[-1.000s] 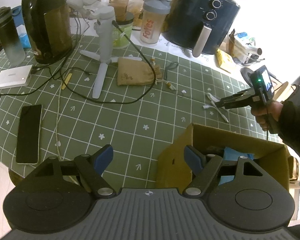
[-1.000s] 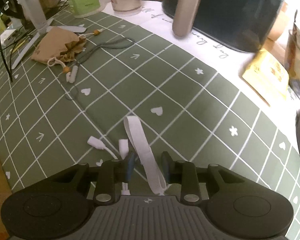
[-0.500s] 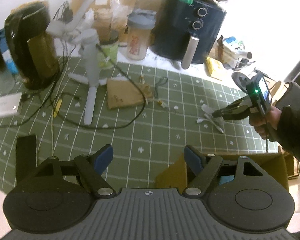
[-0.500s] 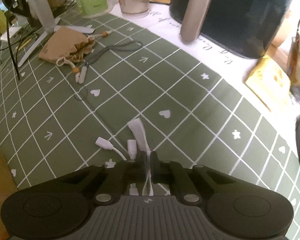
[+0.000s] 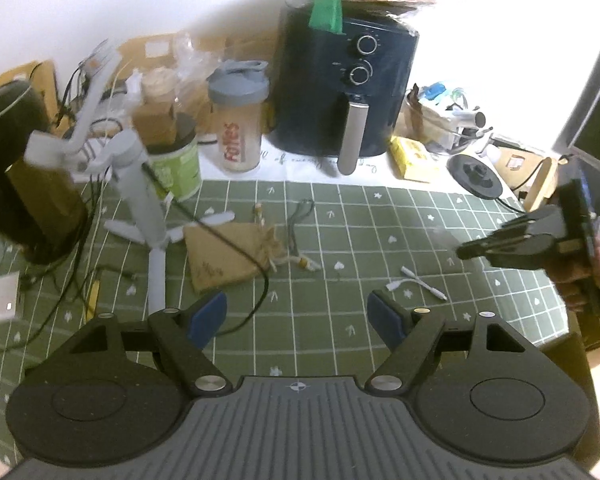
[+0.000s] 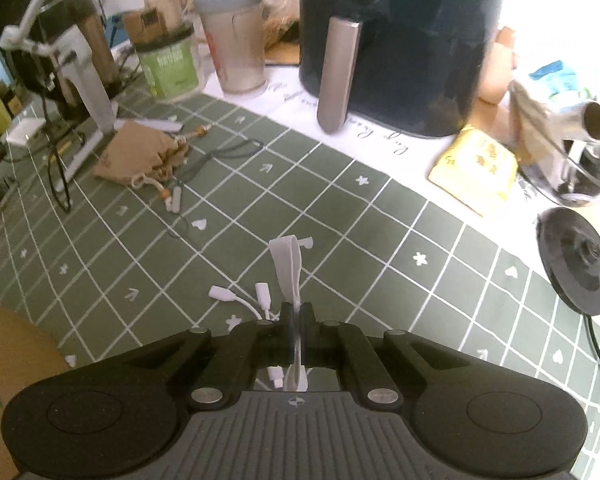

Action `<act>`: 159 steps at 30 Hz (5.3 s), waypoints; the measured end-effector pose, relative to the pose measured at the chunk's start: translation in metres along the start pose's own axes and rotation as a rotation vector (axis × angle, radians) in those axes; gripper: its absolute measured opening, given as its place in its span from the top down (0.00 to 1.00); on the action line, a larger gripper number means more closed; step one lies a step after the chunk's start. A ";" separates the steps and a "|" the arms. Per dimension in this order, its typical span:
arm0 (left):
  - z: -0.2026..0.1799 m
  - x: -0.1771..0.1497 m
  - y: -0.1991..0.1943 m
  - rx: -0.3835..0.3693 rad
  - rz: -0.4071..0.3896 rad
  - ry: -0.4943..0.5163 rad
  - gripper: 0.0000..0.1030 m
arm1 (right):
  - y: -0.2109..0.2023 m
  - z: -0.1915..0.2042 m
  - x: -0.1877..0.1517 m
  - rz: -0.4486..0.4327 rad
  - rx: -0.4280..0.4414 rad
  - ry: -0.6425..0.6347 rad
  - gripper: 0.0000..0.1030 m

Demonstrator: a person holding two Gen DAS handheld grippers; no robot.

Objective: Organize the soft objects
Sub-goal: 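Lower the left gripper onto the tan drawstring pouch and close it while the right holds the strap, then lift the tan pouch with the left gripper and carry it toward the box, then open the left gripper to drop the tan pouch into the box, then lower the white strap into the box and open the right gripper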

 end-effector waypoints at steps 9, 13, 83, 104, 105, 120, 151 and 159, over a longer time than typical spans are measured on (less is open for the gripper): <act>-0.027 0.018 0.037 0.059 -0.048 0.212 0.30 | -0.039 0.001 -0.014 -0.072 -0.022 0.072 0.95; -0.036 0.020 0.063 0.117 -0.039 0.308 0.38 | -0.058 0.002 -0.021 -0.110 -0.034 0.107 0.95; -0.043 0.062 0.002 -0.128 -0.127 0.109 0.91 | -0.201 0.054 -0.069 -0.283 -0.154 0.370 0.95; -0.070 -0.021 -0.105 -0.269 -0.121 0.236 0.91 | -0.209 0.116 -0.085 -0.303 -0.069 0.382 0.95; -0.071 -0.026 -0.106 -0.281 -0.112 0.234 0.91 | -0.210 0.117 -0.086 -0.304 -0.070 0.381 0.95; -0.086 -0.078 -0.094 -0.406 -0.031 0.177 0.80 | -0.215 0.144 -0.107 -0.297 -0.057 0.399 0.95; -0.045 -0.122 -0.087 -0.284 0.070 0.144 0.41 | -0.189 0.162 -0.133 -0.191 -0.151 0.481 0.11; -0.036 -0.119 -0.084 -0.258 0.070 0.112 0.41 | -0.184 0.168 -0.133 -0.163 -0.125 0.451 0.03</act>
Point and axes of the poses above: each gripper's, at about its wrist camera, not at the fingertips, and y roughly the way its jaws point, z to its left, x to its top, the point moved 5 cm from there along y, roughly the way its jaws point, and after that the axes turned 7 degrees about x, right-handed, at the moved point
